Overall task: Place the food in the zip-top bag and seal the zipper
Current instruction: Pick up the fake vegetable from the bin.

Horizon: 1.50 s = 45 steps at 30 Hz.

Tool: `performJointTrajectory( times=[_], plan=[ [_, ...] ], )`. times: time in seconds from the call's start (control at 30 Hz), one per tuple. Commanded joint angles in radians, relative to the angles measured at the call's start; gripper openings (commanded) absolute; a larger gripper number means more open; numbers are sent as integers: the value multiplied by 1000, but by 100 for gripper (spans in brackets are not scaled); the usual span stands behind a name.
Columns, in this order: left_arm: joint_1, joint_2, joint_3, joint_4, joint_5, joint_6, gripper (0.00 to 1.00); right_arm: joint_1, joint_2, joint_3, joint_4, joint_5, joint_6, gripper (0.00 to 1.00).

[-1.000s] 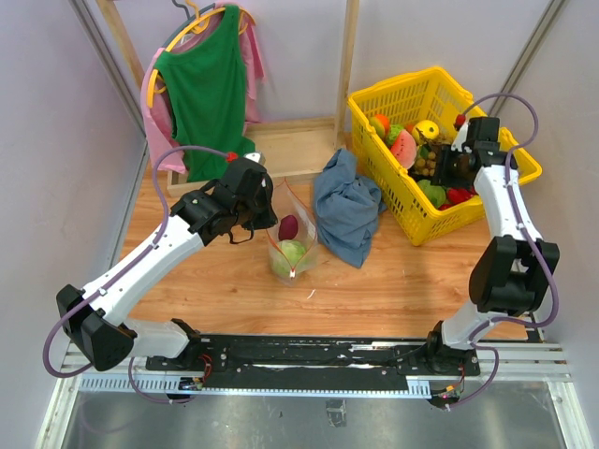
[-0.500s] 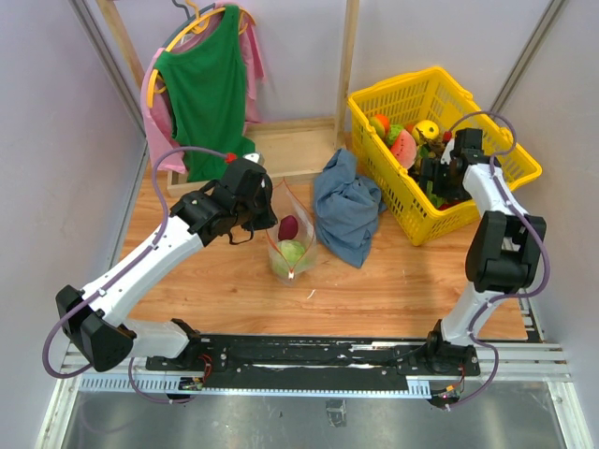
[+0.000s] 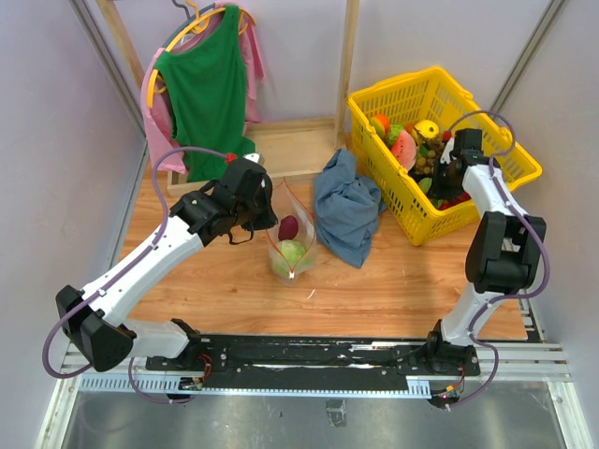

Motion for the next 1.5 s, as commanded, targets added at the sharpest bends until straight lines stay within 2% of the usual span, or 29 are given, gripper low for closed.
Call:
performJointTrajectory(
  times=[0.0,0.07,0.6,0.93,1.23,1.47],
  plan=[
    [10,-25,21,26,5,5,0,1,-87,-10,46,14,-13,4],
    [9,-19,31,17,9,7,0,3,-105,-17,41,21,-14,1],
    [9,-16,38,12,10,8,0,12,-381,-56,-31,-27,12,1],
    [9,-13,55,9,0,17,0,37,-598,-158,110,-85,-18,1],
    [9,-1,76,17,9,59,0,157,-743,-169,182,-135,-168,1],
    [9,3,83,18,16,73,0,287,-837,-254,288,-360,-256,1]
  ],
)
